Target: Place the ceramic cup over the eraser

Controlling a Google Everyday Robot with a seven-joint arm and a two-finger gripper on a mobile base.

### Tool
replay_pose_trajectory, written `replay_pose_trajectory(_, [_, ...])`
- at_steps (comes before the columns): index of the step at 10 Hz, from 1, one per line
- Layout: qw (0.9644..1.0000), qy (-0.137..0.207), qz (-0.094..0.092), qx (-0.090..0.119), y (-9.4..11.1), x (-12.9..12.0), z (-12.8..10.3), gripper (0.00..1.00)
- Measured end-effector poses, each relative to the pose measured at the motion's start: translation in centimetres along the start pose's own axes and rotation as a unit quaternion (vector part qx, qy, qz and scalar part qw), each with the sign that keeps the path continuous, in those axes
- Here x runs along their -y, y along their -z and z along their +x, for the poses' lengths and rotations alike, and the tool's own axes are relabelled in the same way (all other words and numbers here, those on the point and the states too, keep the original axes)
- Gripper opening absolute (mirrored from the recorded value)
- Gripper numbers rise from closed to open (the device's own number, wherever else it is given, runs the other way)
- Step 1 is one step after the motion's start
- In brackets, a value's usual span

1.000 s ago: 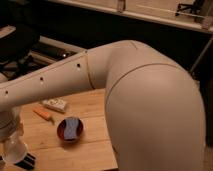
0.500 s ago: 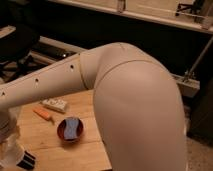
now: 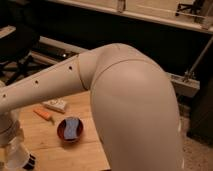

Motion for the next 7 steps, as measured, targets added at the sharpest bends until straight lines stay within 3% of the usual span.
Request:
replay_pose_trajectory(6, [0.9999, -0.008, 0.012, -0.008, -0.6, 0.4, -1.5, 0.77])
replay_pose_trajectory(7, [0.9997, -0.008, 0.015, -0.016, -0.7, 0.6, -1.2, 0.8])
